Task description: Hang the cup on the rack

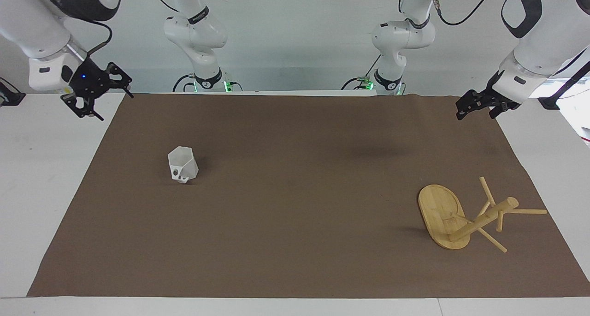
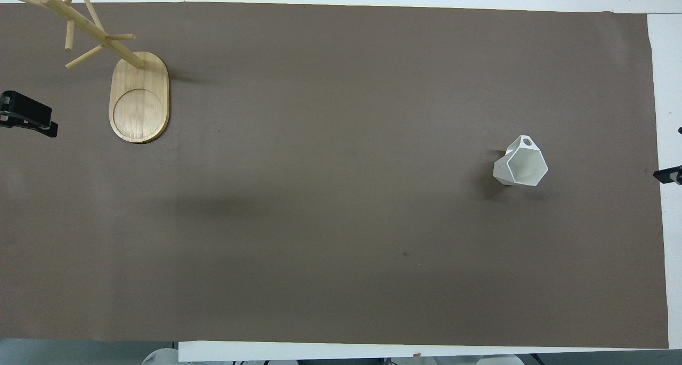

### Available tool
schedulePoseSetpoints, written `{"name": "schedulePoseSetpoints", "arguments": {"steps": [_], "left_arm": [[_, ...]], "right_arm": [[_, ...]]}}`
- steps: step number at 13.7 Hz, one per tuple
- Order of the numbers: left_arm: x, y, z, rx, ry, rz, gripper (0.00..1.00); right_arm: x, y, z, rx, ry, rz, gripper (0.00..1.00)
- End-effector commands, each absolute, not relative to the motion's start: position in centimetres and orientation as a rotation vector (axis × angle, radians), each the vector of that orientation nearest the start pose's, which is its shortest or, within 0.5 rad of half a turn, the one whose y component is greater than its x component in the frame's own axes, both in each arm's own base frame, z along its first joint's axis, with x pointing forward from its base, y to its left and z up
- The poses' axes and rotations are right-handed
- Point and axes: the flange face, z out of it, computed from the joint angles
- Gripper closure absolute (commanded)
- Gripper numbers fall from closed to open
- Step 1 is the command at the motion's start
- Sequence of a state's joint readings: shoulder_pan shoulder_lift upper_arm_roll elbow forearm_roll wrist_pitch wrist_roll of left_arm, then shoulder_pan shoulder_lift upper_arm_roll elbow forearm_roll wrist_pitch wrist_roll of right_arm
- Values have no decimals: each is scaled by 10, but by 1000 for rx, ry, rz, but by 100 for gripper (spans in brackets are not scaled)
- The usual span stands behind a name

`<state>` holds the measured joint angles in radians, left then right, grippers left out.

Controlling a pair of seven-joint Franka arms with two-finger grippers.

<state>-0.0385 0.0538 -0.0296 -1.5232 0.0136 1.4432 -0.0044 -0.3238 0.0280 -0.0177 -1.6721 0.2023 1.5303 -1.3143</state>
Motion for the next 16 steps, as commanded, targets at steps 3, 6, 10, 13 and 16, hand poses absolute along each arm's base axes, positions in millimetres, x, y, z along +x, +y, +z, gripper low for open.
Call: {"name": "schedulePoseSetpoints", "arguments": {"steps": [3, 6, 10, 13, 16], "left_arm": [[551, -33, 607, -3102, 97, 218, 0], [551, -34, 607, -3102, 100, 218, 0], [551, -33, 607, -3102, 97, 218, 0], [551, -34, 607, -3103, 100, 218, 0], [551, -33, 607, -3102, 97, 218, 0]], "right_arm": [[549, -223, 463, -2221, -1418, -314, 0], [524, -228, 404, -1996, -1428, -526, 0], [488, -236, 328, -1742, -1432, -859, 0], [481, -235, 268, -1658, -1327, -971, 0], [473, -229, 243, -1575, -1312, -1089, 0]]}}
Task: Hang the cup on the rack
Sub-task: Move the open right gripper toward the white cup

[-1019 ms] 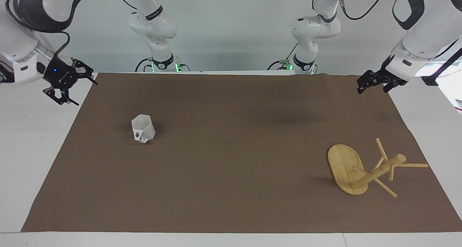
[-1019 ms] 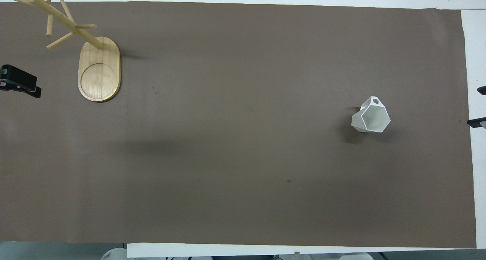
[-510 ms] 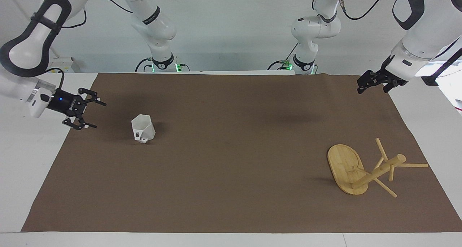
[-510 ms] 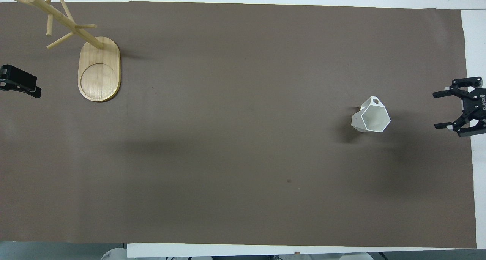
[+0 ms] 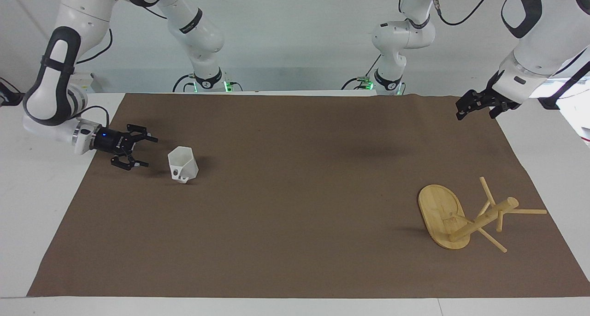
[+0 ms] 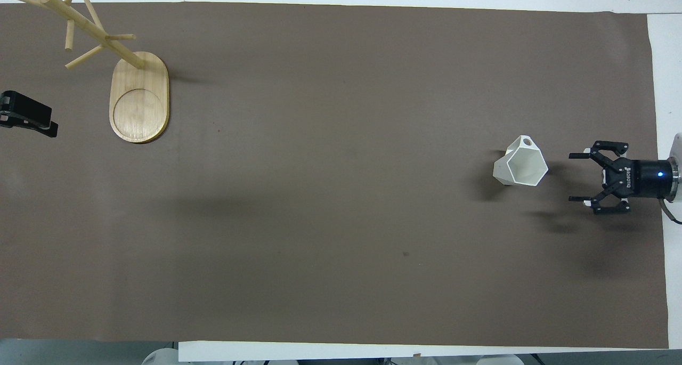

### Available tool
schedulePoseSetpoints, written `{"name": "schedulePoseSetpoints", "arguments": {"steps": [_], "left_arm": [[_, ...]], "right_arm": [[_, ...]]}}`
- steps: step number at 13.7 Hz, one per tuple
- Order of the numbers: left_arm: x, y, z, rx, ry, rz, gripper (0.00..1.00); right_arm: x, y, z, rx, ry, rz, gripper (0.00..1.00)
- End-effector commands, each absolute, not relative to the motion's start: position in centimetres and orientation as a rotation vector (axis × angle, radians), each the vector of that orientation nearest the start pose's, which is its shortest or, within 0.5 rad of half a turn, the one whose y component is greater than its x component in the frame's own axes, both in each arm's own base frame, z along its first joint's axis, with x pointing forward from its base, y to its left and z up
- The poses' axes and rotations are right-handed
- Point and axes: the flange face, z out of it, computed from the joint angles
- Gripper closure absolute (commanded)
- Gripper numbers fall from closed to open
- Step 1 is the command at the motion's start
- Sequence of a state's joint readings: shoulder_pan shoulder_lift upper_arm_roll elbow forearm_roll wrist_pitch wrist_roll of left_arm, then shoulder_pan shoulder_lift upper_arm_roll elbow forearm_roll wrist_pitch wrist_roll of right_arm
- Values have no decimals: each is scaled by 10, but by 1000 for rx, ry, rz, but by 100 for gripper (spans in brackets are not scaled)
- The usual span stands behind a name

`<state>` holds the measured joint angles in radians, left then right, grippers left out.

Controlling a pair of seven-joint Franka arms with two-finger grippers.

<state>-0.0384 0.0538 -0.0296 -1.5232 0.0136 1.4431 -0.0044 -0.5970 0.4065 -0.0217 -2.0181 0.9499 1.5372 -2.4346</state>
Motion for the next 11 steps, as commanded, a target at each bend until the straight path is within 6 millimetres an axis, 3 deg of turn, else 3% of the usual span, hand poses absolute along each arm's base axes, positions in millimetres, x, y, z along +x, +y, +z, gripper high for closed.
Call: {"name": "schedulePoseSetpoints", "arguments": {"steps": [1, 5, 7, 11], "left_arm": [[551, -33, 607, -3102, 100, 218, 0], [551, -34, 607, -3102, 100, 215, 0], [551, -34, 608, -3104, 100, 206, 0], [552, -33, 607, -3104, 100, 206, 0]], "right_arm": [[469, -230, 238, -1557, -1323, -1109, 0], [459, -213, 225, -1484, -1366, -1140, 0], [476, -188, 223, -1480, -1376, -1150, 0], [479, -185, 222, -1491, -1370, -1162, 0]]}}
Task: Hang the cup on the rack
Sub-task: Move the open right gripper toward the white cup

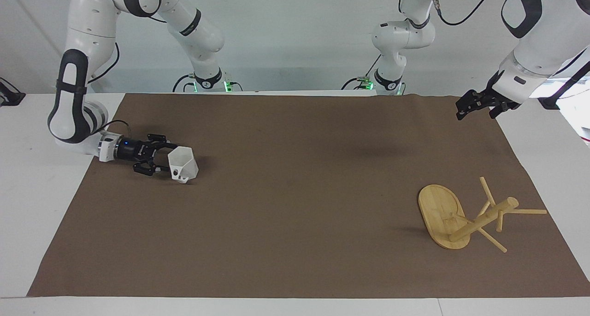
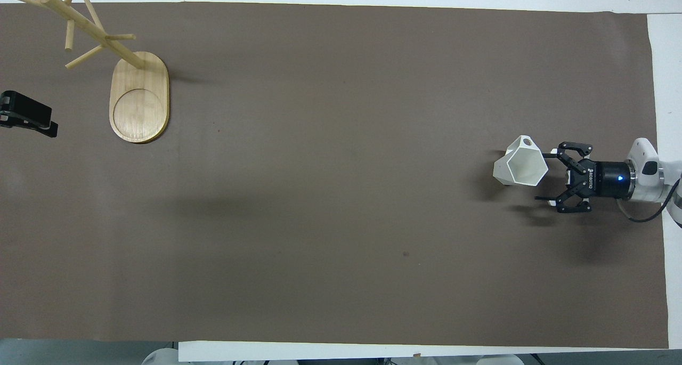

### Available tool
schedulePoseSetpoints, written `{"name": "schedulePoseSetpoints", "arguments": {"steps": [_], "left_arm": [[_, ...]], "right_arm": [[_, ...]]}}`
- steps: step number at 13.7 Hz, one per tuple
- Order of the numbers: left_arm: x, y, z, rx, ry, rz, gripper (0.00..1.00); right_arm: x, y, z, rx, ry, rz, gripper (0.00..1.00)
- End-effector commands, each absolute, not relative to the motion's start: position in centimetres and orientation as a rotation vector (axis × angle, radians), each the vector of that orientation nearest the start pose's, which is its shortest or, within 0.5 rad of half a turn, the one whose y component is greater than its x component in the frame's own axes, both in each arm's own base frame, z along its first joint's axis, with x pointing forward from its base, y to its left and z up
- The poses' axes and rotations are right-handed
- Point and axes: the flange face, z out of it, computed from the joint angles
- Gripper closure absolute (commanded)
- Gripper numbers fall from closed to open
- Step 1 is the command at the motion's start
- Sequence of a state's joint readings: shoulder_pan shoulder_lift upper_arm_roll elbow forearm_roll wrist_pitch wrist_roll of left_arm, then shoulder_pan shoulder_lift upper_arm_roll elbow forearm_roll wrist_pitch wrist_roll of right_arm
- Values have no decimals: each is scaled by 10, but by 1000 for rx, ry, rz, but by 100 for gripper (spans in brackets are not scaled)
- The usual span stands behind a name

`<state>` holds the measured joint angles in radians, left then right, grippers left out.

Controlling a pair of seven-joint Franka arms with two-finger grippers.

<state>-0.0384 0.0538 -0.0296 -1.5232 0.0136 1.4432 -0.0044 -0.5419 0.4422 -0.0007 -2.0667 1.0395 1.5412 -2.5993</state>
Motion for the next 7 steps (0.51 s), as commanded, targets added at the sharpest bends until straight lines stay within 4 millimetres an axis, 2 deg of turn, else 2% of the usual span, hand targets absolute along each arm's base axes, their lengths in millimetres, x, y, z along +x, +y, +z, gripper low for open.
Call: {"name": "schedulePoseSetpoints", "arguments": {"steps": [1, 4, 6, 7], "left_arm": [[552, -33, 607, -3104, 100, 206, 0], [552, -33, 608, -3102, 97, 211, 0], [552, -33, 608, -3102, 102, 211, 0], [552, -32, 608, -3103, 100, 211, 0]], "right_arm": [[480, -186, 221, -1506, -1376, -1161, 0], [483, -181, 218, -1529, -1372, -1167, 0], [488, -163, 216, -1520, -1345, -1178, 0], [488, -162, 214, -1537, -1347, -1174, 0]]}}
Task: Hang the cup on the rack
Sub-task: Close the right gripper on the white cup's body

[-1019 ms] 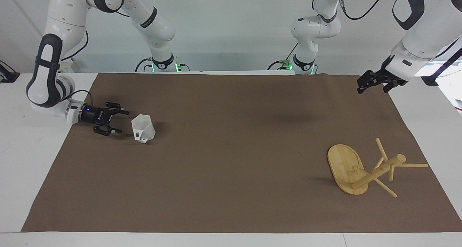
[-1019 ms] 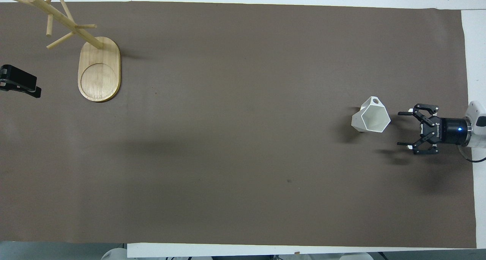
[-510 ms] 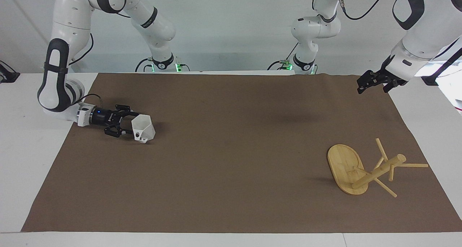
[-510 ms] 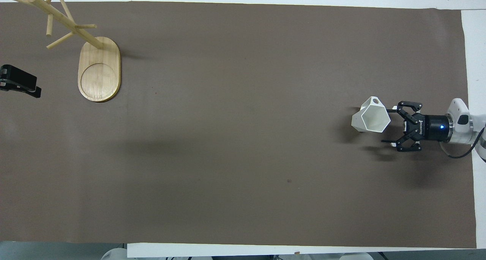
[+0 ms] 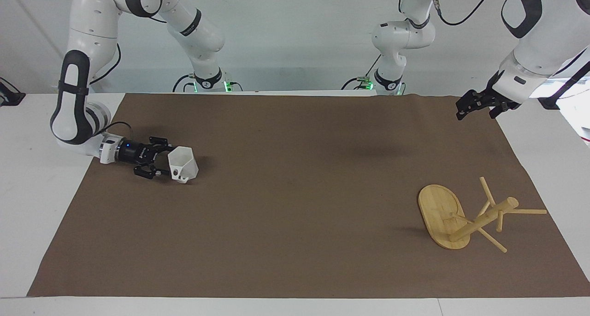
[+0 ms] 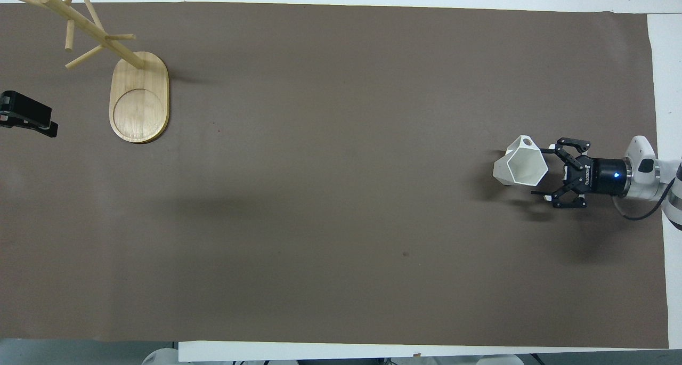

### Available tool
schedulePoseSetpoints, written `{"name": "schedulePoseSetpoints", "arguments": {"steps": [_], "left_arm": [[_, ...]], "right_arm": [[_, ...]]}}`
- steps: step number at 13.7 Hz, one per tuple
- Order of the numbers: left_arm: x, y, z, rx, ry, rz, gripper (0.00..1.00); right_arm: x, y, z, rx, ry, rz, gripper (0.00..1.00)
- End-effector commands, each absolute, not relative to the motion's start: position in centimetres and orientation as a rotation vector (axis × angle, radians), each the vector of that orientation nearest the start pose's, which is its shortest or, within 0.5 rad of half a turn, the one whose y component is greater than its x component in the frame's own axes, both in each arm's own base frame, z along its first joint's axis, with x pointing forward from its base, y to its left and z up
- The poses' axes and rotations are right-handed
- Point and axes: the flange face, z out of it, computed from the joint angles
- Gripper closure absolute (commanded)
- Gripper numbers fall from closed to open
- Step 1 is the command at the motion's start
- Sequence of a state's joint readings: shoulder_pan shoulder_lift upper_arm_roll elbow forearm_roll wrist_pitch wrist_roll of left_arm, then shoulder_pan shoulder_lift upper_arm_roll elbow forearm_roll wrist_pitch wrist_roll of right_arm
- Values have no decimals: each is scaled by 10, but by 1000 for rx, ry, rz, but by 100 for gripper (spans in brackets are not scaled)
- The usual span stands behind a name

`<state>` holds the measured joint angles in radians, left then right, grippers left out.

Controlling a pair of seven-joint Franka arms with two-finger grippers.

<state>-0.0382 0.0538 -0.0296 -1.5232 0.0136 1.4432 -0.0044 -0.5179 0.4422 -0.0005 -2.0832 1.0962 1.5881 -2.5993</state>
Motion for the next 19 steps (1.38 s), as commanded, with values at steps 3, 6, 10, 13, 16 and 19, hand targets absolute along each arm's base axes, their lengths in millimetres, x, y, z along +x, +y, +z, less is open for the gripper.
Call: {"name": "schedulePoseSetpoints", "arguments": {"steps": [3, 6, 10, 13, 16, 19], "left_arm": [[552, -28, 607, -3103, 88, 213, 0], [552, -27, 607, -3103, 83, 213, 0], [552, -27, 607, -3103, 83, 213, 0], [552, -27, 607, -3103, 83, 213, 0], [552, -27, 607, -3103, 83, 213, 0], [552, -27, 607, -3103, 83, 216, 0]], "right_arm": [[487, -159, 212, -1536, -1346, -1168, 0], [490, -155, 213, -1536, -1340, -1181, 0], [492, -148, 213, -1527, -1344, -1178, 0], [495, -138, 213, -1494, -1378, -1181, 0], [496, -136, 213, -1486, -1388, -1183, 6], [497, -135, 214, -1480, -1400, -1187, 35]]}}
